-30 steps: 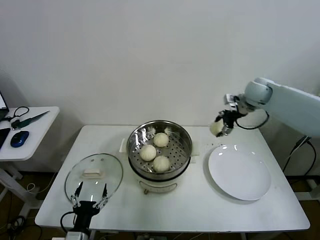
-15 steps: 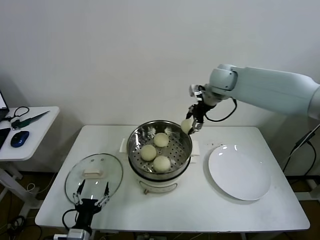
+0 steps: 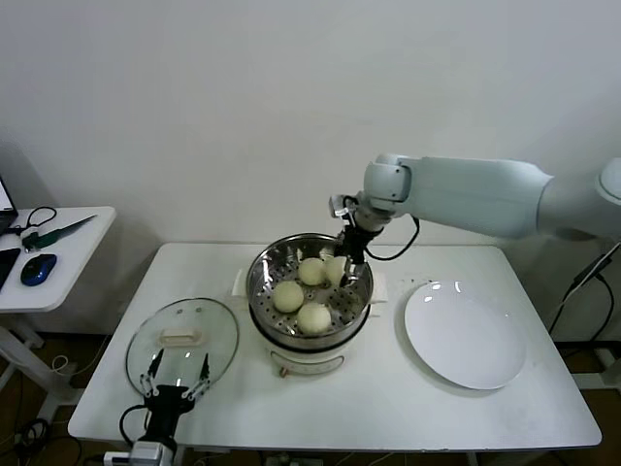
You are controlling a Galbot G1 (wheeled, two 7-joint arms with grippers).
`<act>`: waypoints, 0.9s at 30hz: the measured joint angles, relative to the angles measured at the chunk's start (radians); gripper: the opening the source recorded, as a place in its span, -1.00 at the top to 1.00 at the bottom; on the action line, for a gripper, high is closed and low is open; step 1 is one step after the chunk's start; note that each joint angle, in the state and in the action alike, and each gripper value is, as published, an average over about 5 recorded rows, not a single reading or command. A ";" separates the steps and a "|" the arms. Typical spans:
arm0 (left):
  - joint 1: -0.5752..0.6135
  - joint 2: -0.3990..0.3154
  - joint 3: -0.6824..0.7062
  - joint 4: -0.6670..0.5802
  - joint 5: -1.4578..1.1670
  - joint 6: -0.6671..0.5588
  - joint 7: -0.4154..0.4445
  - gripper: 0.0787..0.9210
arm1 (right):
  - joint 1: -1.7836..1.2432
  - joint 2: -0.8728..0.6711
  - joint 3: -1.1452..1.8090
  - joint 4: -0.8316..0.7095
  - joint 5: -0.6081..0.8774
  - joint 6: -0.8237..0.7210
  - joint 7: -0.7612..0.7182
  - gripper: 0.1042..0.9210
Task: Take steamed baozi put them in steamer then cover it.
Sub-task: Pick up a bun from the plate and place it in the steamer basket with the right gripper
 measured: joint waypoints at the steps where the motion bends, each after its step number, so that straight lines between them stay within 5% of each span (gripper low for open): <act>1: -0.001 0.000 0.000 0.002 0.000 0.000 0.000 -0.77 | -0.007 0.001 -0.001 0.001 -0.002 0.000 0.002 -0.51; 13: -0.017 0.000 0.005 0.010 0.003 0.008 0.001 -0.77 | -0.046 0.012 -0.005 0.005 -0.023 -0.006 0.014 -0.52; 27: -0.014 0.000 0.005 0.009 0.003 0.007 0.001 -0.77 | -0.043 -0.014 0.010 0.023 -0.041 -0.011 0.011 -0.76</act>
